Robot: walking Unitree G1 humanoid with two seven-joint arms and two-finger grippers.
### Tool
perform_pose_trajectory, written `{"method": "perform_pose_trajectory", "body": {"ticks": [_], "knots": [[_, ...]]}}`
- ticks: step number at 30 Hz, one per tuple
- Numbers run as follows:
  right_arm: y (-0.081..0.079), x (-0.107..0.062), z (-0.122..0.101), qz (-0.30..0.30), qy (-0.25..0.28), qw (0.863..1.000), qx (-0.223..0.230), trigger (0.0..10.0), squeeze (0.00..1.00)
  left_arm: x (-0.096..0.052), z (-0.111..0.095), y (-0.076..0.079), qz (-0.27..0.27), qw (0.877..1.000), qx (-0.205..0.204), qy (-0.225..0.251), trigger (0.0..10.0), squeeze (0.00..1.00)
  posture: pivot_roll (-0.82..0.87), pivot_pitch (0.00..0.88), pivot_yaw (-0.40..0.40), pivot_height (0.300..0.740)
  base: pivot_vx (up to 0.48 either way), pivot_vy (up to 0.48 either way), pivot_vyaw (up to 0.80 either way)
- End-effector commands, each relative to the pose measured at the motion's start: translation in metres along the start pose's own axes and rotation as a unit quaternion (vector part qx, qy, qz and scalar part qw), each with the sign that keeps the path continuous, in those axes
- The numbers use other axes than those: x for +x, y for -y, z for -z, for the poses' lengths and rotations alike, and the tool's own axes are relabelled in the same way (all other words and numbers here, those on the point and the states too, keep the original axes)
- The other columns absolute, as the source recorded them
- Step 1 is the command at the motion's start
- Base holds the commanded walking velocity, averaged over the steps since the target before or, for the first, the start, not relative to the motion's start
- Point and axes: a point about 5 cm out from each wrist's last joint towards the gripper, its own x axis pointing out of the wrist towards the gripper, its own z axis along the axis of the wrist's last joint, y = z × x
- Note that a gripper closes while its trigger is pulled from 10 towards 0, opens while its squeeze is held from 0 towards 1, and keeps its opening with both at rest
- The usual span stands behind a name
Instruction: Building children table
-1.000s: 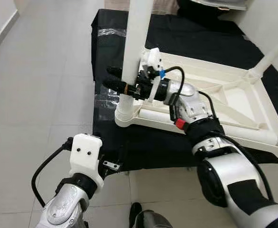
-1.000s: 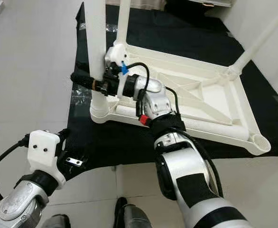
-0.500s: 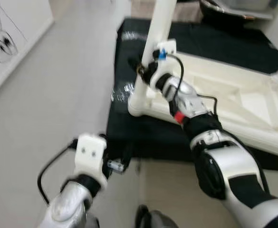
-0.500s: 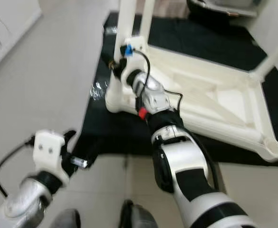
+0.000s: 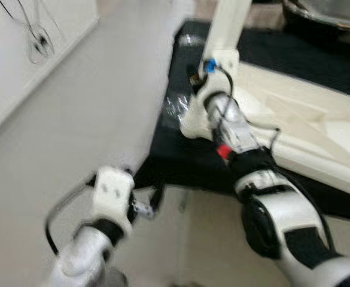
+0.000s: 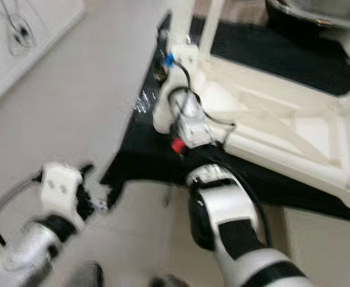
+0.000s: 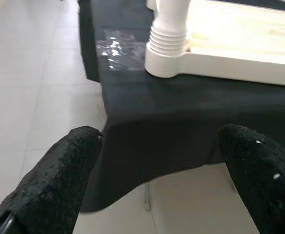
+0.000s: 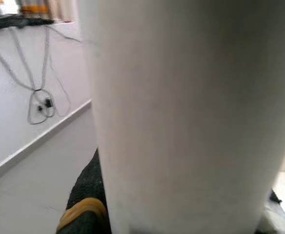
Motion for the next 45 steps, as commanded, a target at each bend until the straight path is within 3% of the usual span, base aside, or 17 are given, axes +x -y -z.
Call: {"method": "perform_pose_trajectory", "body": {"ticks": [1, 5, 8, 10, 14, 15, 16, 17, 18, 20, 25, 28, 31, 35, 40, 44, 45], "knots": [[0.018, -0.02, 0.069, 0.076, -0.15, 0.986, -0.015, 10.0, 0.0, -0.002, 0.003, 0.001, 0.005, 1.0, -0.004, -0.008, 10.0, 0.0, 0.12, 0.289, -0.161, 0.74, 0.0, 0.0, 0.0], [0.02, -0.02, 0.07, 0.103, -0.157, 0.982, -0.014, 10.0, 0.0, -0.001, 0.003, 0.001, 0.005, 1.0, -0.004, -0.008, 10.0, 0.0, 0.12, 0.289, -0.163, 0.74, 0.0, 0.0, 0.0], [0.023, -0.021, 0.068, 0.178, -0.155, 0.972, 0.02, 10.0, 0.0, 0.0, 0.003, 0.001, 0.006, 1.0, -0.003, -0.007, 10.0, 0.0, 0.12, 0.29, -0.163, 0.74, 0.0, 0.0, 0.0], [0.023, -0.021, 0.068, 0.178, -0.155, 0.972, 0.02, 10.0, 0.0, 0.0, 0.003, 0.001, 0.006, 1.0, -0.003, -0.007, 10.0, 0.0, 0.12, 0.29, -0.163, 0.74, 0.0, 0.0, 0.0], [0.026, -0.023, 0.061, 0.255, -0.13, 0.958, 0.03, 10.0, 0.0, 0.0, 0.002, 0.001, 0.006, 1.0, -0.002, -0.005, 10.0, 0.0, 0.12, 0.29, -0.163, 0.74, 0.0, 0.0, 0.0], [0.026, -0.025, 0.058, 0.3, -0.115, 0.946, 0.039, 10.0, 0.0, 0.001, 0.002, 0.0, 0.004, 1.0, -0.002, -0.005, 10.0, 0.0, 0.13, 0.289, -0.16, 0.74, 0.0, 0.0, 0.0], [0.026, -0.025, 0.058, 0.3, -0.115, 0.946, 0.039, 10.0, 0.0, 0.001, 0.002, 0.0, 0.004, 1.0, -0.002, -0.005, 10.0, 0.0, 0.13, 0.289, -0.16, 0.74, 0.0, 0.0, 0.0], [0.025, -0.029, 0.055, 0.344, -0.105, 0.932, 0.048, 10.0, 0.0, 0.001, 0.002, -0.001, 0.003, 1.0, -0.001, -0.005, 10.0, 0.0, 0.13, 0.289, -0.16, 0.74, 0.0, 0.0, 0.0], [0.025, -0.029, 0.055, 0.344, -0.105, 0.932, 0.048, 10.0, 0.0, 0.001, 0.002, -0.001, 0.003, 1.0, -0.001, -0.005, 10.0, 0.0, 0.13, 0.289, -0.16, 0.74, 0.0, 0.0, 0.0], [0.017, -0.036, 0.053, 0.415, -0.099, 0.904, 0.045, 10.0, 0.0, 0.002, 0.002, -0.003, 0.001, 1.0, 0.001, -0.005, 10.0, 0.0, 0.14, 0.288, -0.156, 0.74, 0.0, 0.0, 0.0], [0.006, -0.041, 0.053, 0.456, -0.103, 0.883, 0.045, 10.0, 0.0, 0.002, 0.002, -0.003, 0.001, 1.0, 0.001, -0.004, 10.0, 0.0, 0.15, 0.288, -0.157, 0.74, 0.0, 0.0, 0.0], [0.006, -0.041, 0.053, 0.456, -0.103, 0.883, 0.045, 10.0, 0.0, 0.002, 0.002, -0.003, 0.001, 1.0, 0.001, -0.004, 10.0, 0.0, 0.15, 0.288, -0.157, 0.74, 0.0, 0.0, 0.0], [-0.006, -0.046, 0.054, 0.468, -0.102, 0.878, -0.001, 10.0, 0.0, 0.001, 0.003, -0.003, 0.0, 1.0, 0.002, -0.005, 10.0, 0.0, 0.15, 0.287, -0.158, 0.74, 0.0, 0.0, 0.0], [-0.012, -0.048, 0.057, 0.465, -0.11, 0.878, -0.014, 10.0, 0.0, 0.0, 0.003, -0.003, -0.001, 1.0, 0.002, -0.005, 10.0, 0.0, 0.15, 0.285, -0.161, 0.74, 0.0, 0.0, 0.0], [-0.02, -0.052, 0.078, 0.407, -0.167, 0.896, -0.063, 10.0, 0.0, 0.001, 0.004, -0.003, -0.002, 1.0, 0.001, -0.004, 10.0, 0.0, 0.14, 0.28, -0.161, 0.74, 0.0, 0.0, 0.0], [-0.017, -0.05, 0.085, 0.373, -0.189, 0.905, -0.074, 10.0, 0.0, 0.001, 0.004, -0.003, -0.002, 1.0, 0.0, -0.004, 10.0, 0.0, 0.13, 0.274, -0.162, 0.74, 0.0, 0.0, 0.0], [-0.012, -0.05, 0.089, 0.375, -0.204, 0.903, -0.052, 10.0, 0.0, 0.001, 0.004, -0.002, -0.001, 1.0, -0.001, -0.004, 10.0, 0.0, 0.13, 0.27, -0.162, 0.74, 0.0, 0.0, 0.0]]}}
